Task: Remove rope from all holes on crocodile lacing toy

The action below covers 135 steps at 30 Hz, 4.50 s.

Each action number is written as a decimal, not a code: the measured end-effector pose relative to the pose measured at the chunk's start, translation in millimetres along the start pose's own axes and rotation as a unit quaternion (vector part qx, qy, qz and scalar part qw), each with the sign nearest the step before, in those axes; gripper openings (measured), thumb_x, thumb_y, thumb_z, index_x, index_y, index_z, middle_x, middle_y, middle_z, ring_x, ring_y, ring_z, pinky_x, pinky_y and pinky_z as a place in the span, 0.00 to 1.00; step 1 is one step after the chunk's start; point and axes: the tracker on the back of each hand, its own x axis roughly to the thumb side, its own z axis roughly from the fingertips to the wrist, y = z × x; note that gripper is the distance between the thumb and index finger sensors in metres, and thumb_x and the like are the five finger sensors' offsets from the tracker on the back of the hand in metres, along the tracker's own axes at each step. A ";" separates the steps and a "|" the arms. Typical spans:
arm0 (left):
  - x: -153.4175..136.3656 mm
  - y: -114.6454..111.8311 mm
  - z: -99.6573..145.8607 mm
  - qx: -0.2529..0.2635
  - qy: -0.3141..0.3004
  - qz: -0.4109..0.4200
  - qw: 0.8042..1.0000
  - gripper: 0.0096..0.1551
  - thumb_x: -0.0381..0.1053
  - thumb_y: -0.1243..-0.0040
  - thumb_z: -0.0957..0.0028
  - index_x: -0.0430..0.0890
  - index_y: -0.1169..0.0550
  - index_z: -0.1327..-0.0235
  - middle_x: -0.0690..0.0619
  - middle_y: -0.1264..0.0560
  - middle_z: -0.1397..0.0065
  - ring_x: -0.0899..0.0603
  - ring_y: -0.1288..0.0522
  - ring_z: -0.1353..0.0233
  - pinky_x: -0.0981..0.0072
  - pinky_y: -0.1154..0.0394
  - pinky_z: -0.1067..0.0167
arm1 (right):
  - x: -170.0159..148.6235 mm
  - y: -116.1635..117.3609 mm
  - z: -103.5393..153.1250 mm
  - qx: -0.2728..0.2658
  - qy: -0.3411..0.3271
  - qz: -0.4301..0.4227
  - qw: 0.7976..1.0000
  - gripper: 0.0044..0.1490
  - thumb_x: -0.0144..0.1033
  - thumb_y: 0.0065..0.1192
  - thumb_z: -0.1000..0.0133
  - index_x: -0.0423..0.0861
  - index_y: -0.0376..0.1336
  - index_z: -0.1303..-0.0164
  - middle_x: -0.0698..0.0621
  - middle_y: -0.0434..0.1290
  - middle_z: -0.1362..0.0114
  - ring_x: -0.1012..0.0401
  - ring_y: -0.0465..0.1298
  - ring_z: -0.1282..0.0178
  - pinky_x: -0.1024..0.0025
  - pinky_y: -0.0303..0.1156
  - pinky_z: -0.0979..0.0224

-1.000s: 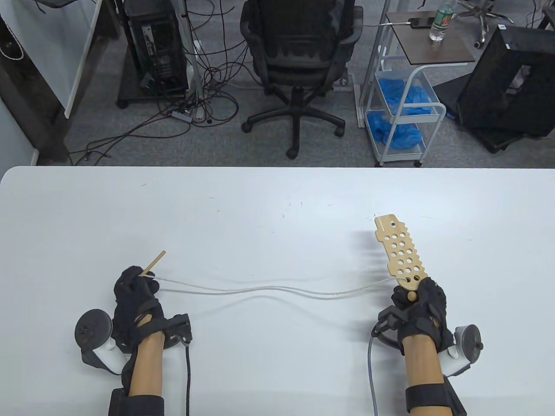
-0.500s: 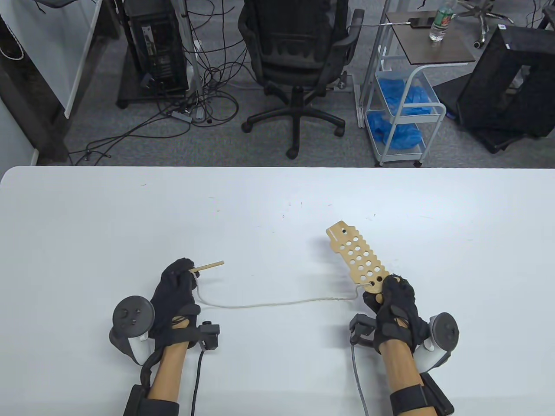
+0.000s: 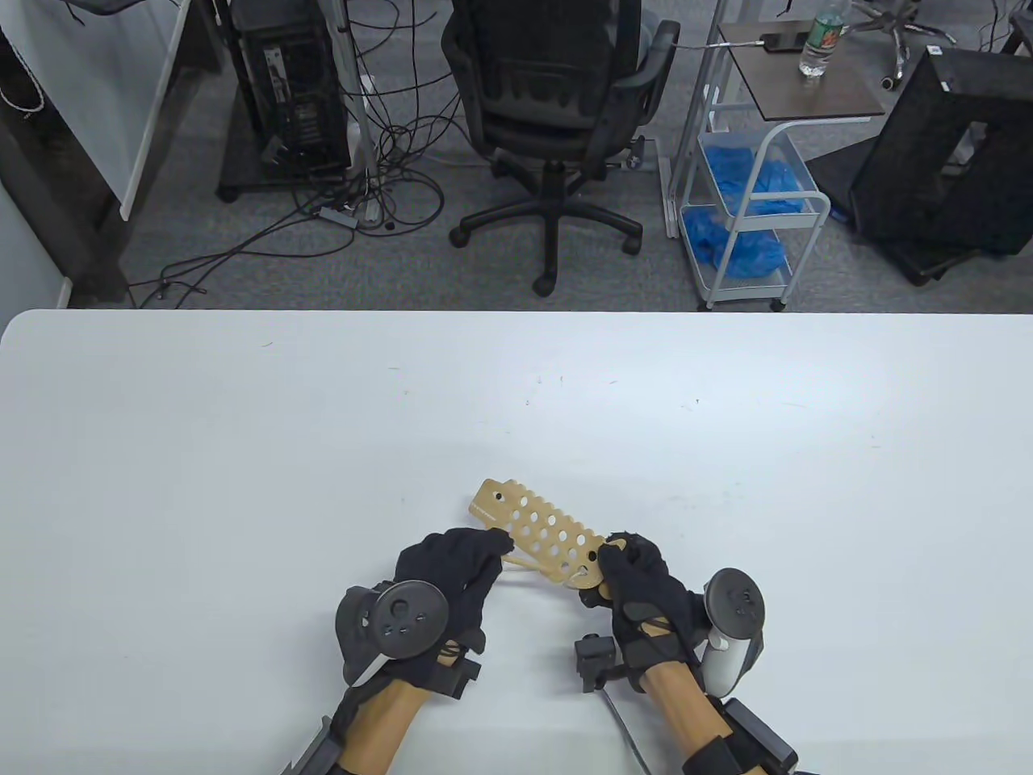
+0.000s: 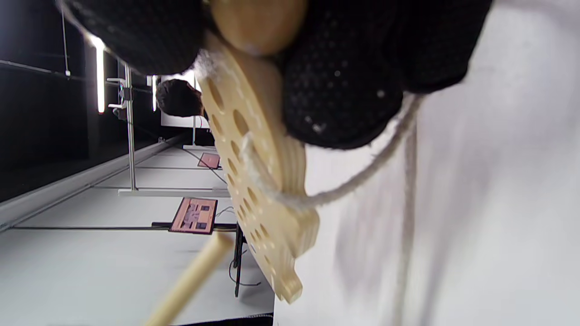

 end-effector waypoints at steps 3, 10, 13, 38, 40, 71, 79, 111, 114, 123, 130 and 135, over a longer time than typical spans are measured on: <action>7.8 -1.5 1.4 -0.004 -0.016 -0.010 1.000 0.23 0.48 0.33 0.49 0.60 0.20 0.40 0.54 0.17 0.39 0.47 0.18 0.43 0.40 0.26 0.36 | -0.9 7.3 3.2 0.013 -0.005 0.015 1.000 0.28 0.39 0.68 0.52 0.41 0.65 0.45 0.38 0.76 0.42 0.50 0.83 0.62 0.43 0.75 0.45; 25.8 -3.7 5.1 -0.014 -0.063 -0.069 0.995 0.22 0.50 0.33 0.50 0.62 0.19 0.40 0.55 0.17 0.39 0.48 0.19 0.43 0.40 0.26 0.35 | -2.2 12.3 6.4 0.026 -0.006 0.025 0.999 0.28 0.39 0.69 0.52 0.41 0.65 0.45 0.38 0.76 0.42 0.50 0.83 0.62 0.43 0.75 0.46; 34.4 -7.4 6.8 -0.025 -0.087 -0.088 0.992 0.22 0.51 0.32 0.50 0.63 0.19 0.41 0.55 0.17 0.38 0.48 0.19 0.42 0.40 0.26 0.35 | -1.6 13.1 6.5 0.032 -0.006 0.022 0.999 0.28 0.39 0.69 0.52 0.41 0.65 0.45 0.38 0.76 0.41 0.50 0.83 0.62 0.43 0.75 0.46; 10.4 18.2 1.1 0.009 -0.017 -0.031 0.999 0.32 0.58 0.38 0.48 0.62 0.27 0.27 0.53 0.23 0.28 0.46 0.23 0.35 0.38 0.30 0.32 | 21.1 13.2 10.9 0.074 -0.027 -0.068 0.995 0.28 0.40 0.68 0.51 0.41 0.65 0.44 0.37 0.74 0.38 0.51 0.83 0.62 0.44 0.75 0.46; -4.6 26.7 -0.2 0.029 0.027 -0.024 0.999 0.33 0.59 0.38 0.47 0.61 0.28 0.25 0.51 0.26 0.26 0.45 0.25 0.32 0.38 0.31 0.31 | 23.6 12.3 10.1 0.085 -0.027 -0.078 0.993 0.28 0.40 0.68 0.51 0.41 0.65 0.44 0.37 0.74 0.38 0.51 0.83 0.62 0.44 0.75 0.46; -85.4 11.1 -3.4 -0.060 0.166 0.447 0.877 0.29 0.64 0.46 0.43 0.52 0.22 0.34 0.55 0.14 0.53 0.51 0.16 0.59 0.49 0.20 0.45 | 39.9 11.8 7.7 0.163 -0.060 -0.119 0.978 0.31 0.46 0.62 0.49 0.41 0.66 0.41 0.36 0.74 0.38 0.48 0.82 0.60 0.40 0.73 0.44; -92.9 9.1 -1.5 -0.059 0.175 0.481 0.857 0.29 0.65 0.48 0.41 0.53 0.23 0.33 0.55 0.15 0.51 0.51 0.17 0.57 0.50 0.21 0.43 | 45.1 13.8 9.0 0.177 -0.084 -0.088 0.977 0.31 0.45 0.63 0.49 0.44 0.64 0.38 0.34 0.66 0.30 0.45 0.77 0.49 0.35 0.66 0.38; -80.9 -1.2 -2.0 -0.089 0.162 0.530 0.827 0.29 0.65 0.49 0.41 0.53 0.24 0.32 0.55 0.15 0.50 0.51 0.17 0.57 0.50 0.21 0.43 | 46.0 26.8 11.0 0.272 -0.147 -0.003 0.951 0.27 0.36 0.66 0.50 0.45 0.68 0.40 0.37 0.53 0.19 0.30 0.52 0.24 0.23 0.49 0.31; -82.1 -0.8 -1.6 -0.087 0.164 0.530 0.828 0.29 0.65 0.49 0.41 0.53 0.24 0.32 0.55 0.15 0.50 0.51 0.17 0.57 0.50 0.21 0.43 | 45.0 23.4 8.7 0.260 -0.140 -0.010 0.955 0.27 0.36 0.66 0.50 0.44 0.68 0.40 0.36 0.54 0.19 0.30 0.53 0.24 0.23 0.50 0.31; -85.2 0.1 -1.4 -0.083 0.168 0.528 0.828 0.29 0.64 0.49 0.41 0.53 0.24 0.32 0.55 0.15 0.50 0.51 0.17 0.57 0.50 0.21 0.42 | 39.2 2.1 -3.4 0.172 -0.107 -0.029 0.979 0.27 0.36 0.64 0.50 0.43 0.67 0.41 0.34 0.58 0.22 0.31 0.60 0.28 0.26 0.55 0.33; -92.0 1.3 0.1 -0.075 0.181 0.525 0.828 0.29 0.64 0.49 0.41 0.53 0.24 0.31 0.55 0.15 0.49 0.51 0.17 0.56 0.49 0.21 0.42 | 33.8 -21.8 -14.7 0.106 -0.062 -0.073 0.990 0.26 0.36 0.64 0.49 0.42 0.67 0.42 0.34 0.63 0.25 0.33 0.66 0.31 0.28 0.60 0.34; -99.5 2.5 1.7 -0.066 0.195 0.522 0.828 0.29 0.64 0.49 0.41 0.52 0.24 0.31 0.55 0.15 0.49 0.51 0.17 0.55 0.49 0.22 0.42 | 31.1 -35.7 -20.8 0.073 -0.042 -0.103 0.991 0.26 0.37 0.63 0.49 0.41 0.67 0.42 0.34 0.66 0.27 0.34 0.68 0.33 0.30 0.62 0.35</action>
